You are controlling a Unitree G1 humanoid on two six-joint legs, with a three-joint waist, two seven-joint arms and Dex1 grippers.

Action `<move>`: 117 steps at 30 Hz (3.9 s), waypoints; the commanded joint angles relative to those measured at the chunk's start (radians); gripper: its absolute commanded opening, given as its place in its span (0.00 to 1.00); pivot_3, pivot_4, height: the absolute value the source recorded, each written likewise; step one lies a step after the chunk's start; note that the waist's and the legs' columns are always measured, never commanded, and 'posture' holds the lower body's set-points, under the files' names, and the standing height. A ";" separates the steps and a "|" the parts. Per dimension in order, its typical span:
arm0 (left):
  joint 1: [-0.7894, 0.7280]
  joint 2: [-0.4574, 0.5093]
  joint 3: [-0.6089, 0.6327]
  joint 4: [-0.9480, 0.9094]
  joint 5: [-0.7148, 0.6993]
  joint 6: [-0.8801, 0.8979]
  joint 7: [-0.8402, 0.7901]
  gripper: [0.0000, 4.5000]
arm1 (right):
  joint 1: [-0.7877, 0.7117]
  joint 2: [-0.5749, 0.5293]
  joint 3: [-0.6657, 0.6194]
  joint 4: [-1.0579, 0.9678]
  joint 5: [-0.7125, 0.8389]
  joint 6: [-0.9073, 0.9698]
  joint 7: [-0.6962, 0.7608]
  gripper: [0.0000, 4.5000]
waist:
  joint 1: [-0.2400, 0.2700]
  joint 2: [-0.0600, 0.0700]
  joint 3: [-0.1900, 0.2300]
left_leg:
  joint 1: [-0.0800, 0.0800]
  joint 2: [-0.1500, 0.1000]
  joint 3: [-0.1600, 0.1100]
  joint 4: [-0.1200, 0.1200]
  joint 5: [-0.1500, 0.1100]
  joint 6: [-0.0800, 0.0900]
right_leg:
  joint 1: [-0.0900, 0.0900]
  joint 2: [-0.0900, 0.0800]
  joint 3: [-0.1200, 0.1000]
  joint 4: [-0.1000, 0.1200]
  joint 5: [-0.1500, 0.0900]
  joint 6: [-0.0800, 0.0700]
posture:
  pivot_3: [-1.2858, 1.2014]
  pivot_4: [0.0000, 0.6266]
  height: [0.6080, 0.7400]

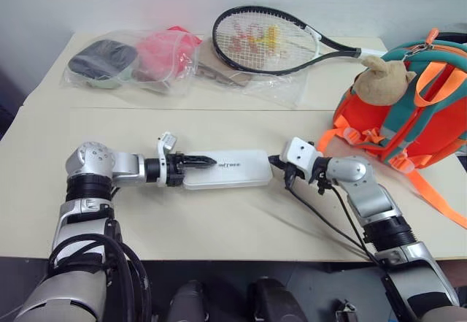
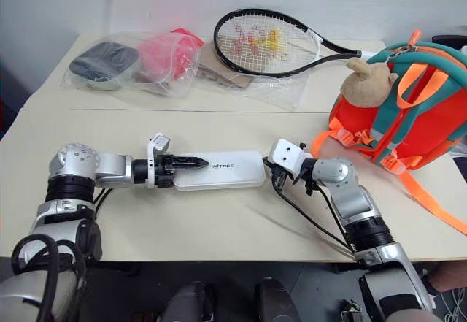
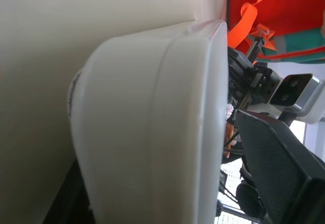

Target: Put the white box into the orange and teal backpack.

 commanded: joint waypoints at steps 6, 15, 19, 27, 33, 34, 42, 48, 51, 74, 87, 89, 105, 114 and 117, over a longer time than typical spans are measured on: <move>0.078 0.048 -0.038 -0.115 -0.255 0.012 0.054 0.31 | 0.067 -0.057 -0.068 -0.070 0.040 -0.043 0.004 0.00 | -0.006 0.000 0.000 | 0.000 0.000 -0.001 0.000 0.000 0.000 | 0.000 0.000 0.000 0.000 0.000 0.000 | 0.52 0.24 1.00; 0.308 0.129 0.044 -0.658 -0.274 -0.164 -0.183 0.27 | 0.590 -0.126 -0.564 -0.439 0.460 0.089 0.029 0.19 | 0.009 0.000 0.000 | -0.003 0.000 -0.003 -0.006 -0.001 -0.002 | 0.000 0.003 0.000 -0.006 0.000 0.000 | 0.52 0.24 1.00; 0.415 0.183 -0.028 -0.834 -0.090 -0.496 -0.448 0.27 | 0.818 -0.113 -0.789 -0.482 0.491 0.078 -0.014 0.46 | 0.013 0.003 0.000 | 0.006 0.000 -0.001 -0.013 0.002 -0.004 | 0.010 0.005 0.003 -0.015 0.000 0.000 | 0.52 0.24 1.00; 0.524 0.218 -0.097 -0.843 0.105 -0.777 -0.670 0.27 | 0.684 -0.172 -0.915 -0.229 0.496 -0.046 -0.063 1.00 | -0.009 0.003 0.001 | 0.028 0.000 0.003 -0.031 0.003 -0.003 | 0.033 0.006 0.004 -0.039 0.006 -0.005 | 0.52 0.24 1.00; 0.545 0.209 -0.085 -0.851 0.123 -0.800 -0.671 0.27 | 0.339 -0.222 -0.711 -0.026 0.464 -0.061 0.034 1.00 | -0.018 0.005 0.002 | 0.023 0.003 0.004 -0.028 0.003 -0.003 | 0.026 0.008 0.005 -0.035 0.006 -0.004 | 0.52 0.24 1.00; 0.553 0.213 -0.083 -0.858 0.126 -0.803 -0.672 0.27 | 0.283 -0.223 -0.683 0.013 0.457 -0.067 0.048 1.00 | -0.017 0.006 0.002 | 0.022 0.003 0.004 -0.028 0.003 -0.003 | 0.026 0.008 0.005 -0.035 0.006 -0.004 | 0.52 0.24 1.00; 0.697 0.204 0.060 -0.950 0.083 -0.817 -0.590 0.27 | -0.018 -0.197 -0.551 0.212 0.451 -0.062 0.126 0.85 | -0.011 0.006 0.002 | 0.013 0.003 0.003 -0.028 0.004 -0.004 | 0.014 0.007 0.004 -0.032 0.006 -0.004 | 0.52 0.24 1.00; 0.701 0.175 0.137 -0.937 0.053 -0.808 -0.510 0.27 | -0.128 -0.183 -0.510 0.363 0.424 -0.134 0.162 0.43 | -0.012 0.006 0.002 | 0.013 0.004 0.003 -0.026 0.004 -0.003 | 0.015 0.006 0.004 -0.031 0.006 -0.004 | 0.52 0.24 1.00; 0.674 0.171 0.170 -0.885 0.039 -0.799 -0.482 0.27 | -0.140 -0.146 -0.481 0.278 0.474 -0.073 0.211 0.19 | -0.014 0.006 0.002 | 0.013 0.004 0.003 -0.025 0.005 -0.003 | 0.015 0.007 0.004 -0.029 0.006 -0.004 | 0.52 0.24 1.00; 0.680 0.283 0.306 -0.734 0.035 -0.771 -0.503 0.27 | 0.109 -0.220 -0.418 -0.740 1.277 0.739 0.041 0.00 | -0.032 0.001 0.002 | -0.001 0.005 0.000 -0.026 0.008 -0.005 | -0.002 0.006 0.002 -0.022 0.006 -0.005 | 0.52 0.24 1.00; 0.779 0.464 0.579 -1.064 -0.370 -0.560 -0.502 0.27 | 0.189 -0.204 -0.329 -0.674 1.076 0.643 0.170 0.00 | -0.019 -0.004 0.004 | 0.000 0.004 -0.001 -0.027 0.009 -0.005 | 0.000 0.005 0.001 -0.023 0.006 -0.005 | 0.52 0.24 1.00; 0.728 0.458 0.512 -1.089 -0.379 -0.579 -0.477 0.27 | 0.191 -0.207 -0.323 -0.663 1.059 0.640 0.191 0.00 | -0.011 -0.004 0.004 | 0.000 0.004 -0.001 -0.027 0.009 -0.005 | 0.000 0.005 0.001 -0.023 0.006 -0.005 | 0.52 0.24 1.00; 0.665 0.562 0.177 -1.035 -0.090 -0.755 -0.775 0.27 | 0.173 -0.229 -0.323 -0.623 1.027 0.651 0.247 0.00 | -0.010 -0.004 0.004 | -0.001 0.004 0.000 -0.028 0.010 -0.006 | -0.001 0.006 0.002 -0.023 0.006 -0.005 | 0.52 0.24 1.00; 0.223 0.433 -0.256 -0.901 0.245 -0.849 -0.726 0.27 | 0.150 -0.234 -0.308 -0.620 1.019 0.661 0.270 0.00 | 0.016 -0.004 0.004 | -0.001 0.003 0.000 -0.026 0.011 -0.005 | -0.001 0.006 0.002 -0.023 0.007 -0.006 | 0.52 0.24 1.00; 0.022 0.326 -0.382 -0.856 0.293 -0.738 -0.672 0.27 | 0.141 -0.237 -0.305 -0.620 1.019 0.666 0.277 0.00 | 0.022 -0.004 0.004 | -0.004 0.002 0.000 -0.024 0.011 -0.004 | -0.003 0.006 0.003 -0.022 0.007 -0.006 | 0.52 0.24 1.00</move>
